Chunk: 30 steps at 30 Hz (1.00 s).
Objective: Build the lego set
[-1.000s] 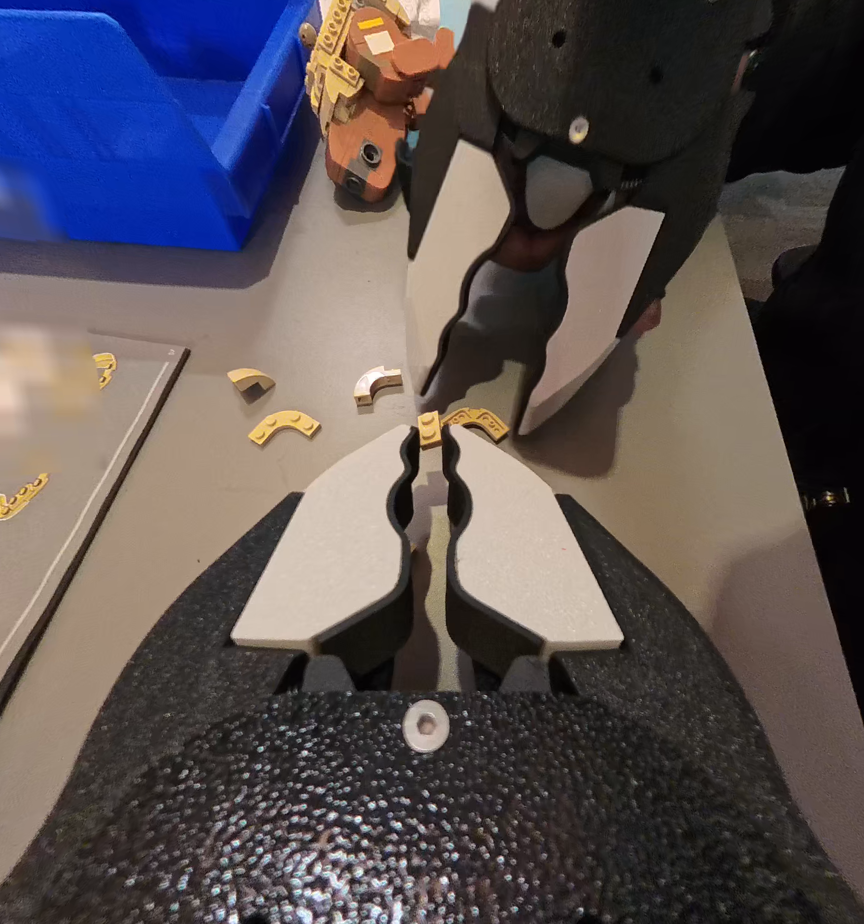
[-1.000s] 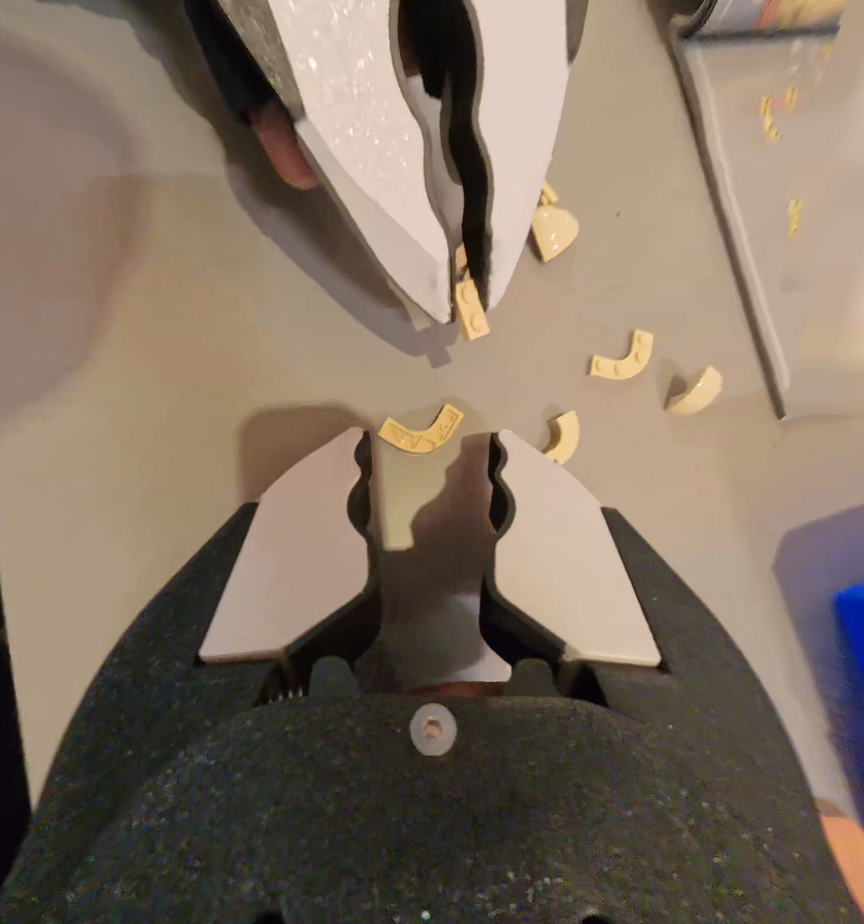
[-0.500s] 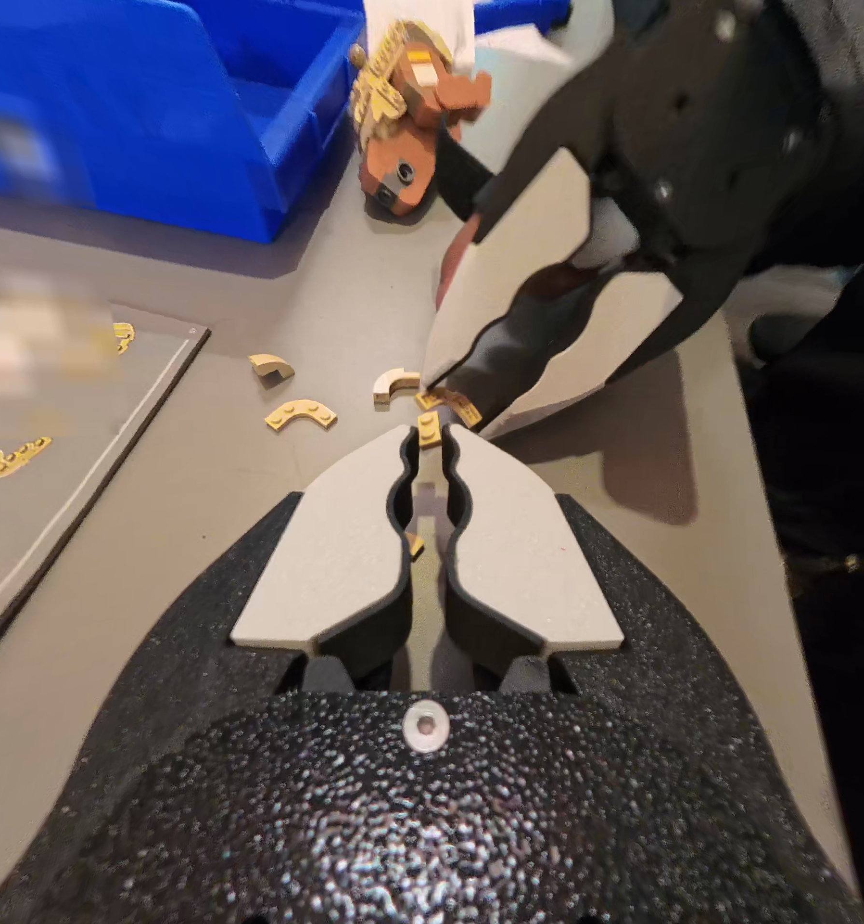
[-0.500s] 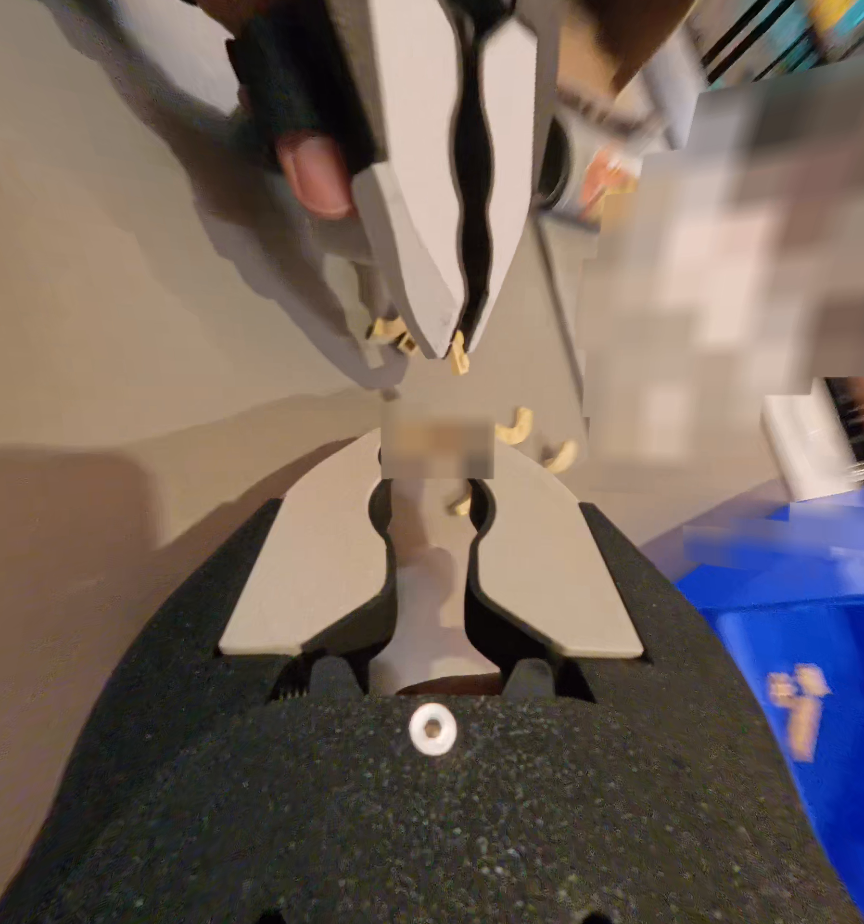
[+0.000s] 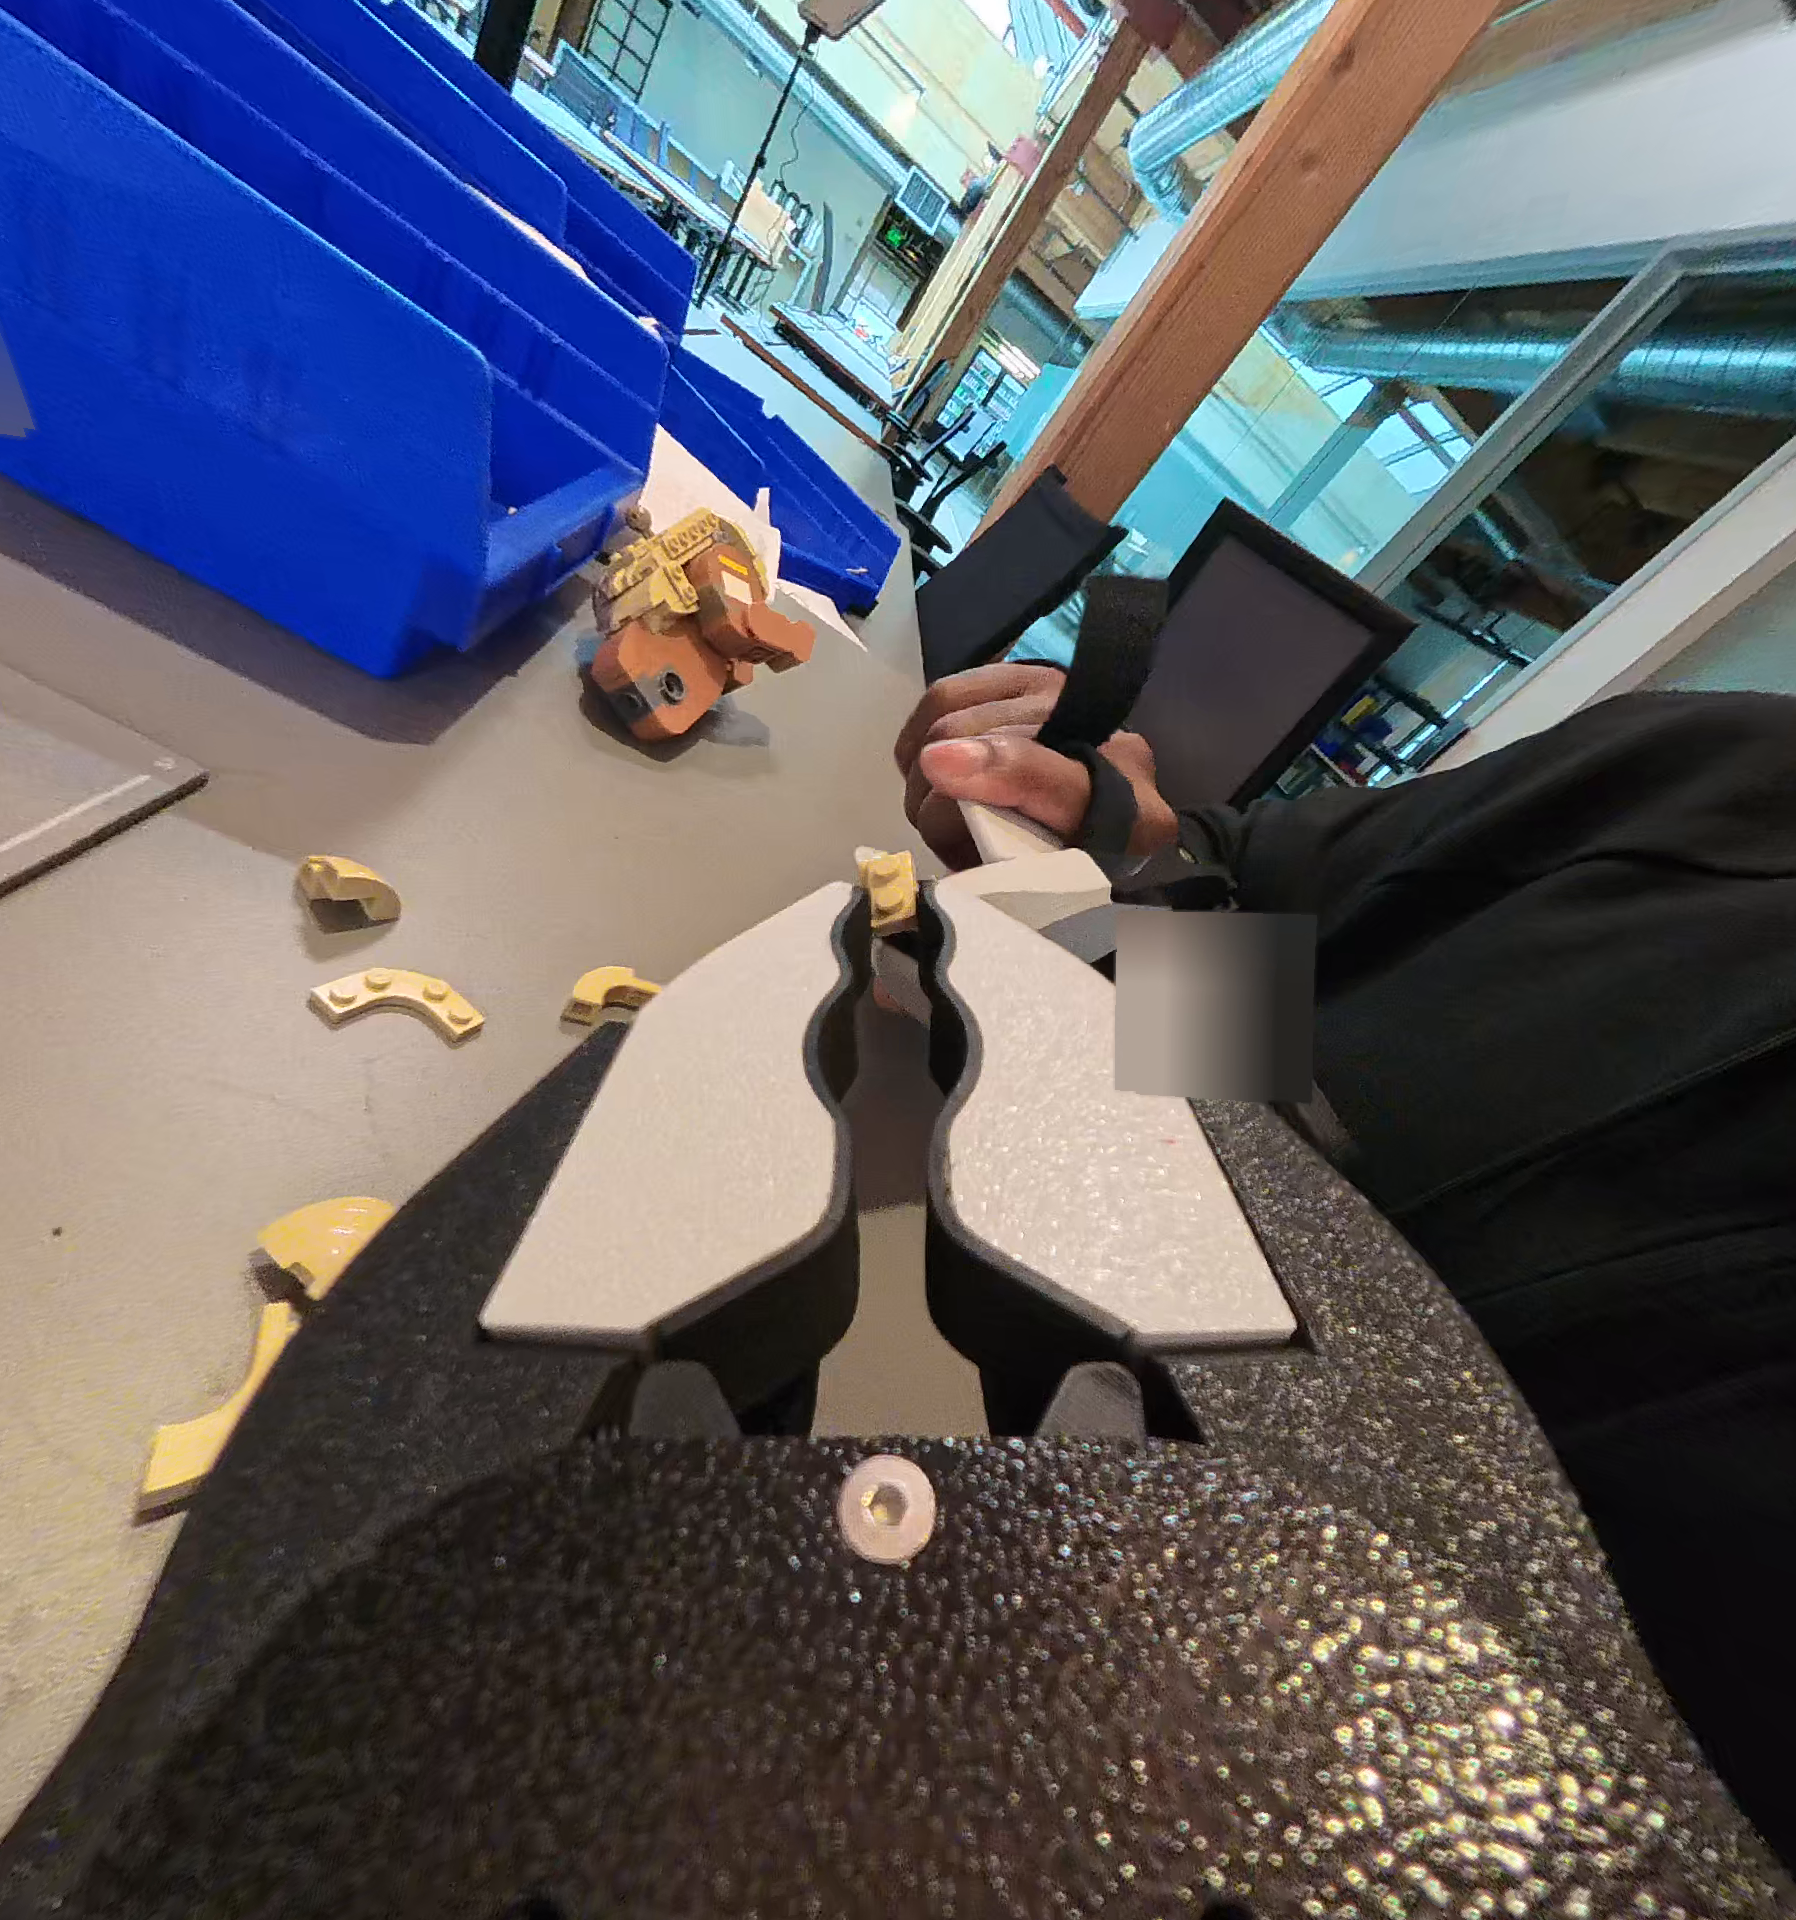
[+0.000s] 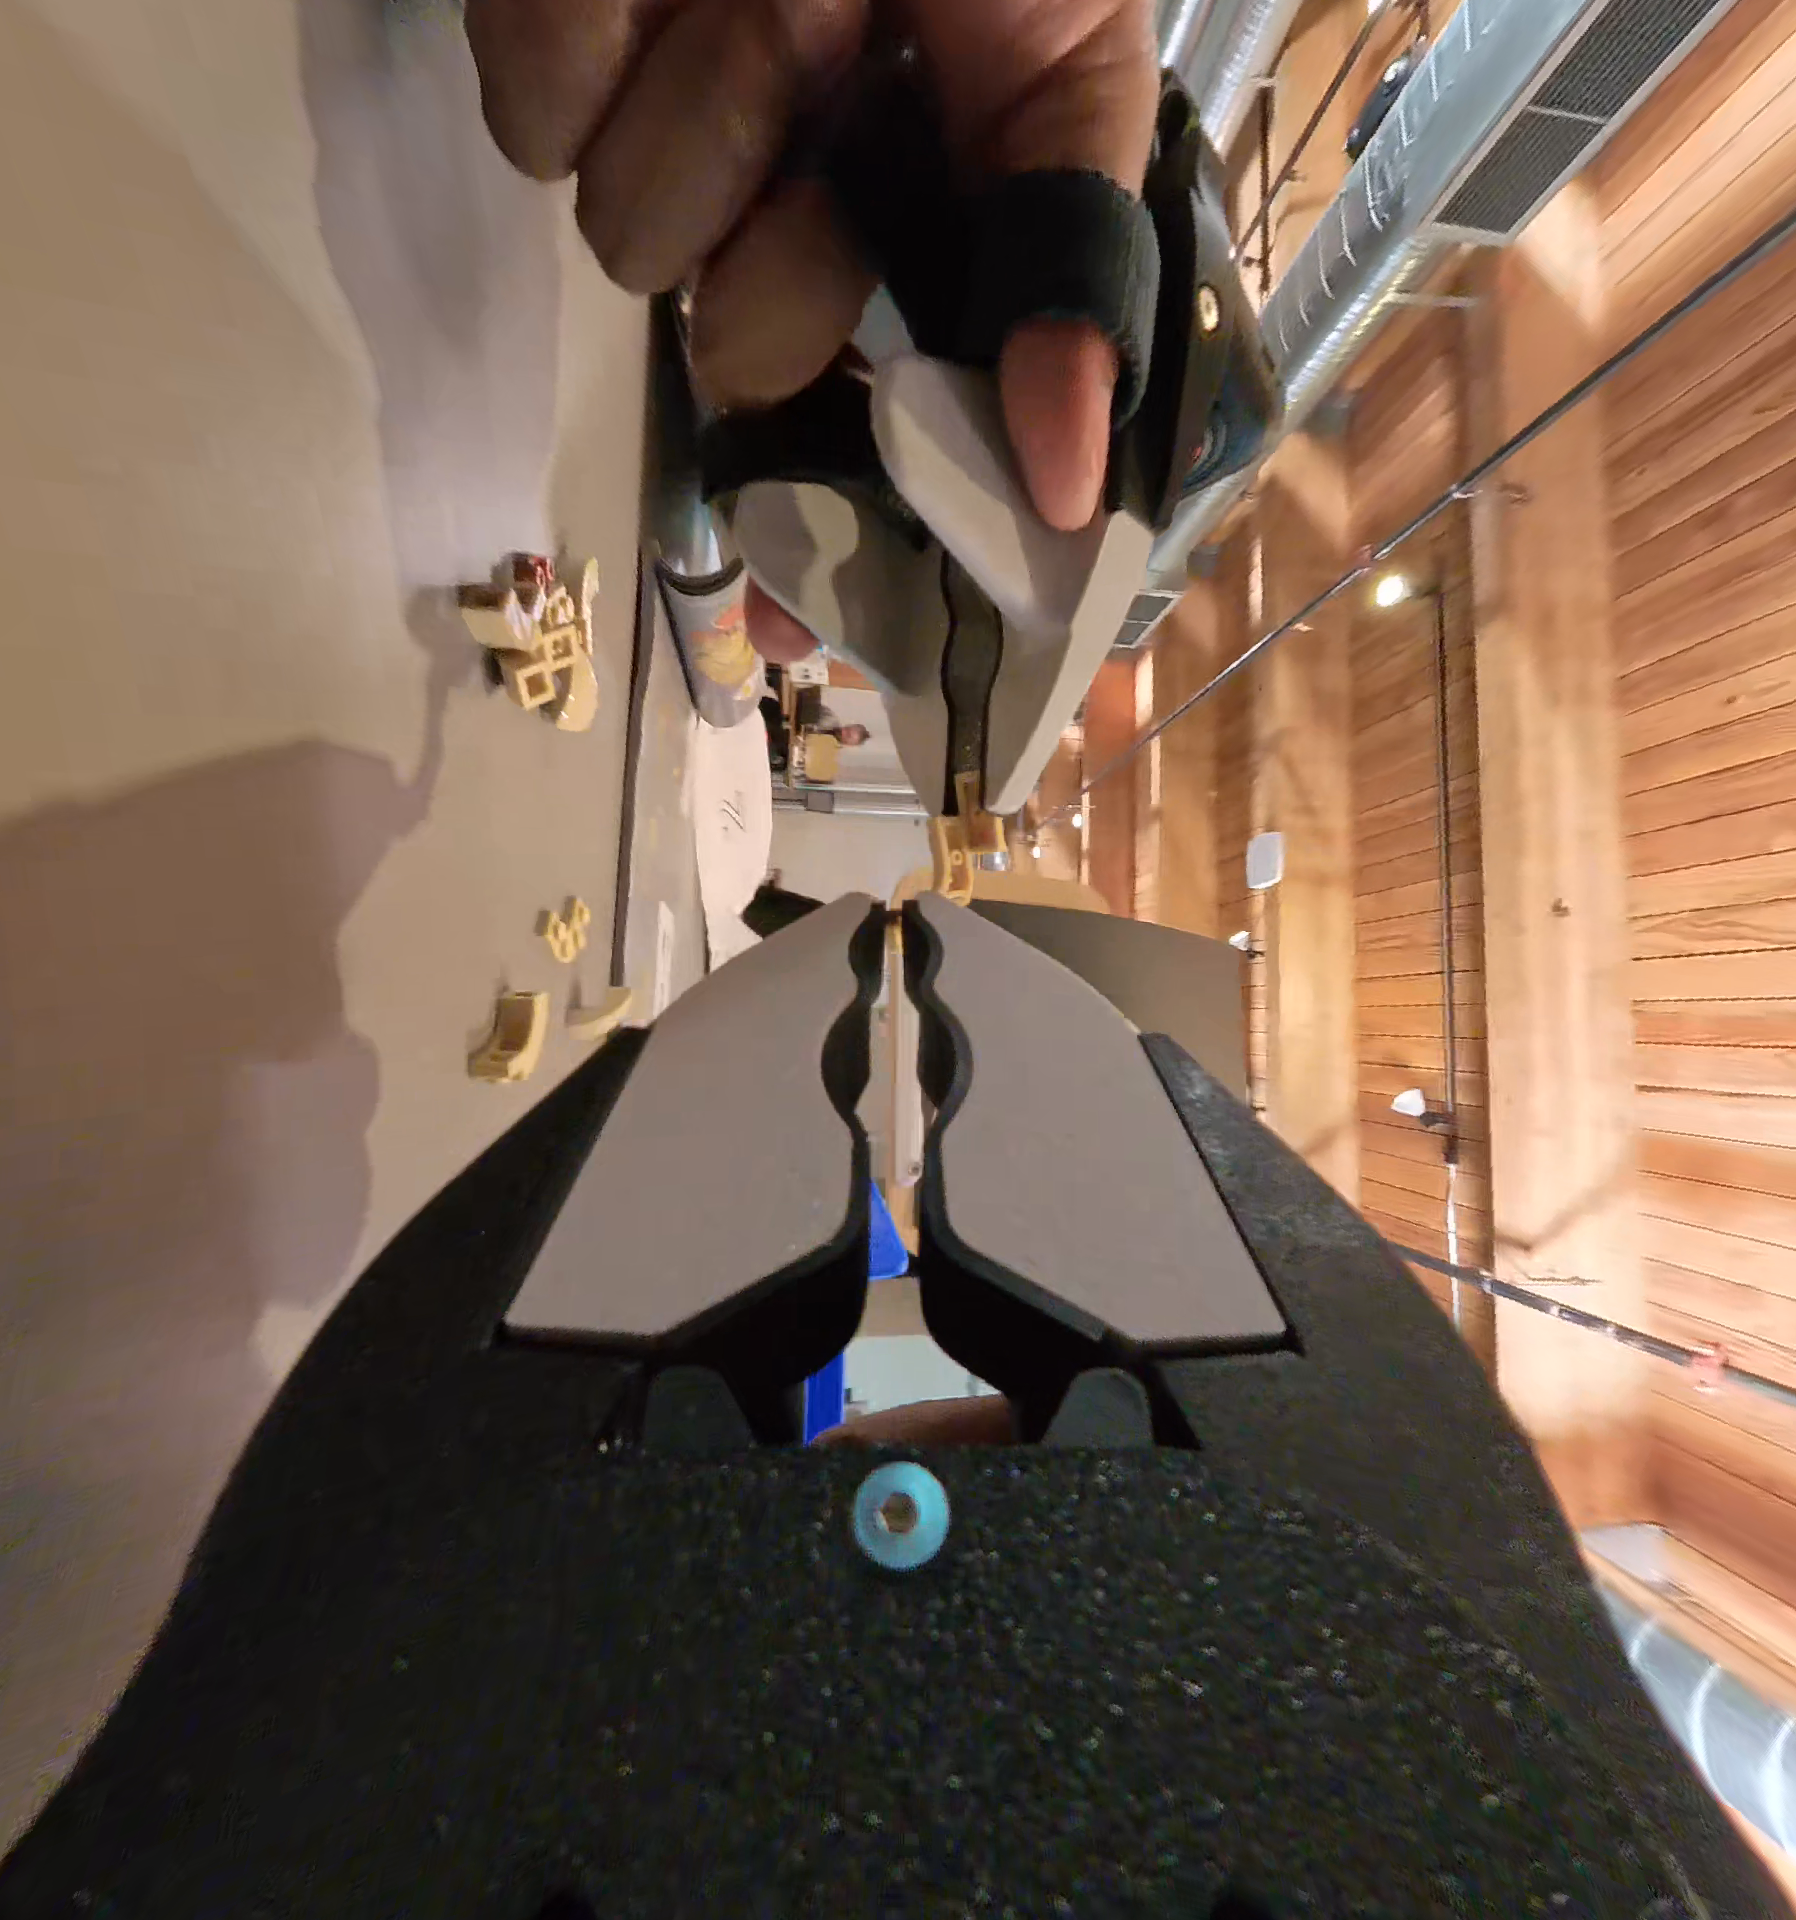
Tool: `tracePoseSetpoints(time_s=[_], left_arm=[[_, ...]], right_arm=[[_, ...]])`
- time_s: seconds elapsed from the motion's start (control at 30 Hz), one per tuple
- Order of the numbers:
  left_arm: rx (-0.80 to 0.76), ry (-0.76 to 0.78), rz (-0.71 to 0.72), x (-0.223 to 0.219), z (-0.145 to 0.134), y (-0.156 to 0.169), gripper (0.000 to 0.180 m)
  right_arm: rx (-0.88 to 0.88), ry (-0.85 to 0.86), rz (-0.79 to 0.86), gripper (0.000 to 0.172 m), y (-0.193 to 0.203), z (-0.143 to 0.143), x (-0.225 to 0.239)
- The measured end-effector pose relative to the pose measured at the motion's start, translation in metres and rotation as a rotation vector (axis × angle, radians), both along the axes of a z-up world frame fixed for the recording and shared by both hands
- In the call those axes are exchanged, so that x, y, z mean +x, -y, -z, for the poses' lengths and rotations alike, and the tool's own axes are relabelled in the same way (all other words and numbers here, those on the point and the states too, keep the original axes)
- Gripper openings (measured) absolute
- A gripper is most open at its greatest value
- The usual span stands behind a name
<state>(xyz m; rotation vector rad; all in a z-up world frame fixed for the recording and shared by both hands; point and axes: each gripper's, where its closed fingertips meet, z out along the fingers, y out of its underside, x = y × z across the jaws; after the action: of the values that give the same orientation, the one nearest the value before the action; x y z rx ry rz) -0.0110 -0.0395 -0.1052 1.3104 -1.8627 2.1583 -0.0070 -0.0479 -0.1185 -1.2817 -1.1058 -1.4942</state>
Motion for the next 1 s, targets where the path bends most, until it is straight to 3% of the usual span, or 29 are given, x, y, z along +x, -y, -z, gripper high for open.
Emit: tracePoseSetpoints(time_s=[0.4, 0.6, 0.67, 0.87, 1.0], left_arm=[[0.047, -0.03, 0.018, 0.001, 0.013, 0.004, 0.008], [0.264, -0.014, -0.049, 0.006, 0.03, -0.01, 0.008], [0.355, 0.009, -0.04, 0.005, 0.036, -0.011, 0.008], [0.667, 0.248, 0.057, -0.005, 0.044, -0.002, 0.008], [0.703, 0.491, 0.087, -0.012, 0.027, 0.006, 0.008]], right_arm=[[-0.101, 0.017, 0.002, 0.002, -0.003, 0.024, 0.007], [-0.201, -0.085, -0.095, 0.001, 0.008, 0.037, 0.0], [-0.27, -0.276, -0.123, 0.001, 0.01, 0.041, -0.005], [-0.474, -1.134, -0.221, 0.001, 0.017, 0.035, -0.023], [-0.607, -1.691, -0.337, 0.0, 0.022, 0.016, -0.028]])
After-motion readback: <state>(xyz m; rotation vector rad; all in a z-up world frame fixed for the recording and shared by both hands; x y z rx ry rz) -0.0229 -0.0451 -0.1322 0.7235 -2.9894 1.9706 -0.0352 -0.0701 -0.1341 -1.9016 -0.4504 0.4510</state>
